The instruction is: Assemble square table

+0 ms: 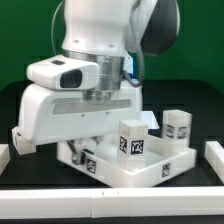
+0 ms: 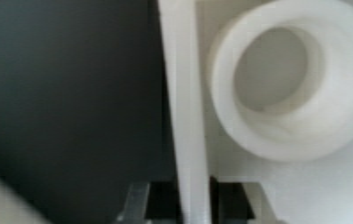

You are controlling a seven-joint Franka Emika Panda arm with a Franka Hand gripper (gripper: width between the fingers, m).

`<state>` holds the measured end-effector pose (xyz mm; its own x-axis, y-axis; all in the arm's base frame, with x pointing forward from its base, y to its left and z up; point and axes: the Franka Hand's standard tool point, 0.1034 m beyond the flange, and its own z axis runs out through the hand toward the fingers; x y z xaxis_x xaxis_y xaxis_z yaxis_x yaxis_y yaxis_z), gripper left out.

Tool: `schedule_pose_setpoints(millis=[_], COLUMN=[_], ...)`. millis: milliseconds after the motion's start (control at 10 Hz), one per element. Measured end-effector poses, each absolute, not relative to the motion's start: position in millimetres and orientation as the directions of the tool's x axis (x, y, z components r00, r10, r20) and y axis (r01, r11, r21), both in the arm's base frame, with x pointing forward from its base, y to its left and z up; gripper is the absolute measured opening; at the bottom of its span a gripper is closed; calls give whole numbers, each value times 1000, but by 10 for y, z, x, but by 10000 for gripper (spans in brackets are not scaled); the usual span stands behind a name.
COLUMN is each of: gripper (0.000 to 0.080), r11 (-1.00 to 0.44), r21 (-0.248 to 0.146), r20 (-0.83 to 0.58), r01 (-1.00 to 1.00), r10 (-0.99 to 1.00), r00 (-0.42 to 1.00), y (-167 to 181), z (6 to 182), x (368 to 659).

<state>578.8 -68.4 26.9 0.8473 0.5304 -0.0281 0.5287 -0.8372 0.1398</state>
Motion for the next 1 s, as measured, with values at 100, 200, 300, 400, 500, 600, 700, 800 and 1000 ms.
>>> schedule_pose_setpoints(millis=[100, 200, 300, 400, 500, 600, 700, 800, 1000], gripper=[63, 63, 64, 64, 64, 64, 64, 64, 70], r11=[-919, -953, -973, -984, -995, -997, -995, -992, -990], r21=[97, 70, 71, 75, 70, 71, 75, 69, 67], r20=[-41, -42, -44, -31, -18, 4, 32, 26, 22], r01=[382, 295, 218, 159, 66, -13, -58, -103, -121], r10=[379, 292, 215, 157, 65, -13, -56, -101, -120], r00=[924, 955, 976, 987, 998, 1000, 998, 995, 993], y=[-566, -482, -448, -417, -402, -372, -329, -324, -317], z=[228, 203, 164, 147, 132, 122, 124, 124, 123], x=[5716, 5681, 5629, 5624, 5616, 5613, 5601, 5591, 5582])
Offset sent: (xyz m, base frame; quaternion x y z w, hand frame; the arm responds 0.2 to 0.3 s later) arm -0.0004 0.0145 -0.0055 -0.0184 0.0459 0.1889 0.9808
